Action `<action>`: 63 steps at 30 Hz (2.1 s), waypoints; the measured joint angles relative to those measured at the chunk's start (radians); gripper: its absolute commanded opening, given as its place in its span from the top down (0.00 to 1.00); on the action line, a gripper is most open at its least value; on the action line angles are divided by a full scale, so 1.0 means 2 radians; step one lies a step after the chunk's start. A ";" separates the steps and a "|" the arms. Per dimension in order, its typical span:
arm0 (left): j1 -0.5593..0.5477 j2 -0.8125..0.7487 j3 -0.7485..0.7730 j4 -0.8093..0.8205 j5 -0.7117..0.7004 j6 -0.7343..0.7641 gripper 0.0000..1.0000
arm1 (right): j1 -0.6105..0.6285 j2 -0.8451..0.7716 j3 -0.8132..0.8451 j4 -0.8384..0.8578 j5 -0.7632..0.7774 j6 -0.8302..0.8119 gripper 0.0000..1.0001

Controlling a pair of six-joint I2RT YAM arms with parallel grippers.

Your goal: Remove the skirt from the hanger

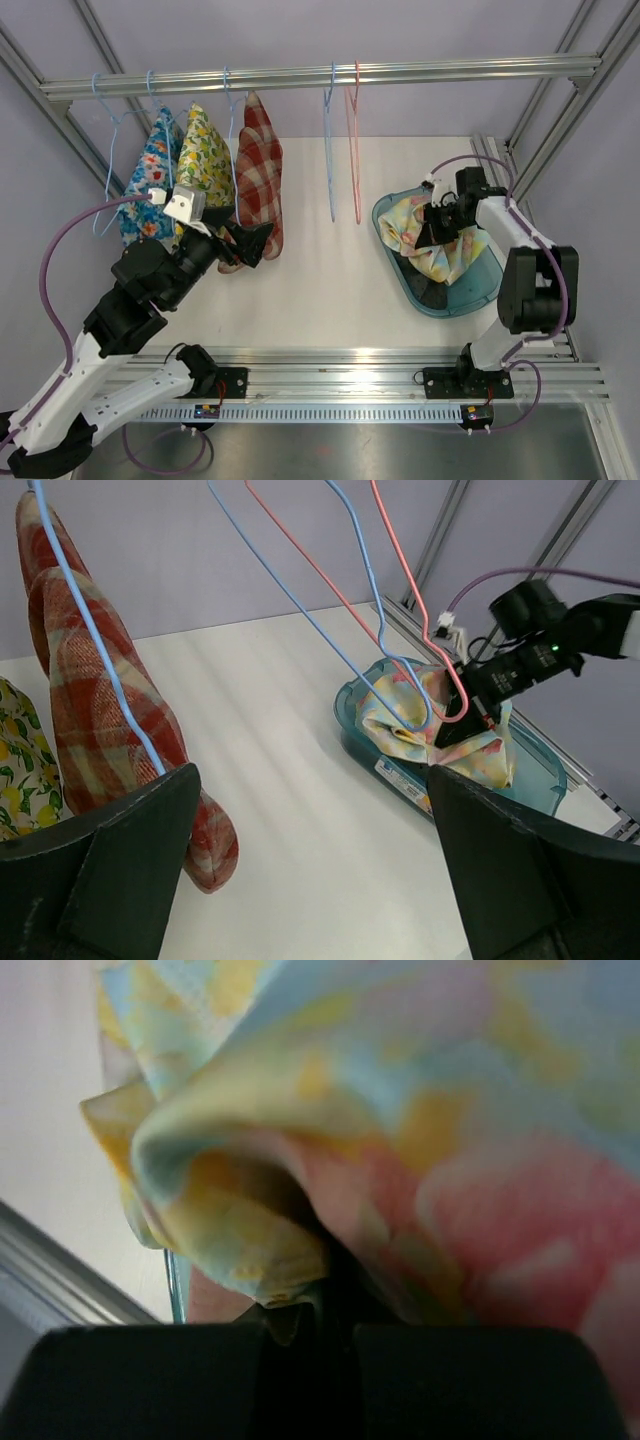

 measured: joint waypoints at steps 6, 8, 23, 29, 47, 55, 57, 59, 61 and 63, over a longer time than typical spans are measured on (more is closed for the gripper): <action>0.000 0.012 0.013 -0.002 0.000 0.005 0.01 | -0.037 0.135 0.030 -0.056 -0.117 -0.068 0.83; 0.000 0.016 0.016 -0.002 0.001 0.006 0.01 | -0.041 0.151 0.034 -0.062 -0.133 -0.082 0.72; 0.000 0.073 0.079 -0.022 -0.027 0.009 0.01 | -0.036 0.019 0.097 -0.129 -0.081 -0.160 0.08; 0.000 0.147 0.185 -0.083 -0.083 -0.001 0.01 | -0.036 -0.042 0.111 -0.142 -0.059 -0.177 0.05; 0.190 0.319 0.361 -0.253 -0.041 -0.115 0.22 | -0.036 -0.138 0.039 -0.082 -0.127 -0.149 0.01; 0.212 0.348 0.337 -0.216 0.001 -0.081 0.60 | -0.036 -0.160 0.034 -0.080 -0.157 -0.146 0.03; 0.215 0.354 0.327 -0.205 0.008 -0.069 0.82 | -0.036 -0.167 0.034 -0.078 -0.163 -0.147 0.04; 0.216 0.360 0.317 -0.191 0.015 -0.058 0.99 | -0.036 -0.173 0.034 -0.078 -0.171 -0.147 0.04; 0.216 0.363 0.307 -0.177 0.021 -0.047 1.00 | -0.036 -0.179 0.034 -0.078 -0.176 -0.147 0.05; 0.216 0.362 0.299 -0.164 0.028 -0.040 1.00 | -0.036 -0.183 0.034 -0.078 -0.183 -0.147 0.05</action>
